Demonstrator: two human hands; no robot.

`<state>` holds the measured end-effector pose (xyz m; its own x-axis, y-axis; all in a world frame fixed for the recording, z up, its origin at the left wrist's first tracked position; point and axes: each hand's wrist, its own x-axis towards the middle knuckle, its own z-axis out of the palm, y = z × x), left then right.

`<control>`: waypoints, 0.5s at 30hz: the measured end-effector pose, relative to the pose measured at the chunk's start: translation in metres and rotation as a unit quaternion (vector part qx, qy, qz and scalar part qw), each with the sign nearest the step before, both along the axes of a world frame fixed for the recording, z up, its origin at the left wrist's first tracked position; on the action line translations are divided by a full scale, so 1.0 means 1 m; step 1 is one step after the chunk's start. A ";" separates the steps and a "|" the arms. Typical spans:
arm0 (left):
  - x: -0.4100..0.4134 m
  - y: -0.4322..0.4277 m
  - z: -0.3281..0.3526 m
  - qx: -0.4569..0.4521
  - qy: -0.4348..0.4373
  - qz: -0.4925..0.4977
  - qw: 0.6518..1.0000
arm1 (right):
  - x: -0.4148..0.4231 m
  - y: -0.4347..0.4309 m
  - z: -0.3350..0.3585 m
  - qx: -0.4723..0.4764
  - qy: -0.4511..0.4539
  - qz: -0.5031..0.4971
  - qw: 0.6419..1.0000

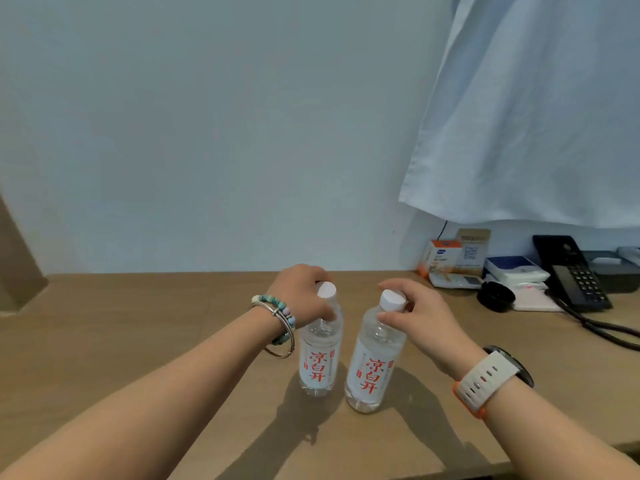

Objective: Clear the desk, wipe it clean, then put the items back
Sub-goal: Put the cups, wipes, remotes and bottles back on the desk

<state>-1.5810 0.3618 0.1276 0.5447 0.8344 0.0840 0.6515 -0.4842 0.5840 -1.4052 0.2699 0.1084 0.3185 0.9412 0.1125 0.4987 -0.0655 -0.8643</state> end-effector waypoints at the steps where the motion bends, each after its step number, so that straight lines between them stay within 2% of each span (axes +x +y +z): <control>1: 0.016 0.011 -0.001 0.002 0.000 -0.012 1.000 | 0.012 0.008 0.001 -0.001 -0.005 -0.006 1.000; 9: 0.121 0.079 -0.004 0.004 0.003 -0.059 0.998 | 0.092 0.066 0.005 -0.014 -0.041 -0.014 0.999; 15: 0.172 0.114 -0.008 0.006 -0.019 -0.025 0.999 | 0.148 0.108 0.005 -0.027 -0.054 0.009 0.998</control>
<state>-1.4090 0.4755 0.1200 0.5815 0.8053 0.1160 0.6041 -0.5228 0.6015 -1.2573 0.3776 0.1137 0.2905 0.9522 0.0946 0.5903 -0.1005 -0.8009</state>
